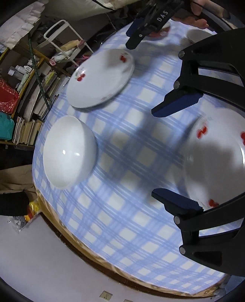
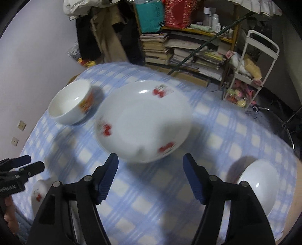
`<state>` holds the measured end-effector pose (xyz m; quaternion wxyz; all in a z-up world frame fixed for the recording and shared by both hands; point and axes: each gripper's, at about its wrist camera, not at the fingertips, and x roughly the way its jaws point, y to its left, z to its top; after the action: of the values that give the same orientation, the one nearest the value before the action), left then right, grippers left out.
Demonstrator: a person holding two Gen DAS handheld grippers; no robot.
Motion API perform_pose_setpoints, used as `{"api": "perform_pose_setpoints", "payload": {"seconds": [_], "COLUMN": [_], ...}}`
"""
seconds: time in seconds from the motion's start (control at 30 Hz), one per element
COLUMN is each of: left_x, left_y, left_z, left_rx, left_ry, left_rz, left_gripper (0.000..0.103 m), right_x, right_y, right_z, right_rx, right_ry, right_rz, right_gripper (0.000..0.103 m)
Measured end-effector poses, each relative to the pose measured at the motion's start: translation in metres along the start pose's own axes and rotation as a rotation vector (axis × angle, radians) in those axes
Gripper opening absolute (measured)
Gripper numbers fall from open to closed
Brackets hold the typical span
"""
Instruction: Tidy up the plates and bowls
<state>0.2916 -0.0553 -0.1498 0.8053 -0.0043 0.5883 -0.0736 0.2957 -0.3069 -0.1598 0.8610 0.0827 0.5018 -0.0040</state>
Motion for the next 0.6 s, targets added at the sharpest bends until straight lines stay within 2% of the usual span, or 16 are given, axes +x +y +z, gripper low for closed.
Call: {"api": "perform_pose_setpoints", "payload": {"seconds": [0.27, 0.6], "left_x": [0.007, 0.036], "left_y": [-0.024, -0.052], "left_z": [0.037, 0.059], "left_rx": [0.02, -0.018], "left_ry": [-0.011, -0.022], "left_rz": [-0.042, -0.062], "left_gripper": [0.077, 0.077], "right_x": [0.017, 0.044], "right_y": [-0.036, -0.065], "right_z": [0.028, 0.05], "right_rx": [0.018, 0.114], "right_ry": [0.005, 0.025], "right_rz": [-0.057, -0.03], "right_gripper": [0.075, 0.074]}}
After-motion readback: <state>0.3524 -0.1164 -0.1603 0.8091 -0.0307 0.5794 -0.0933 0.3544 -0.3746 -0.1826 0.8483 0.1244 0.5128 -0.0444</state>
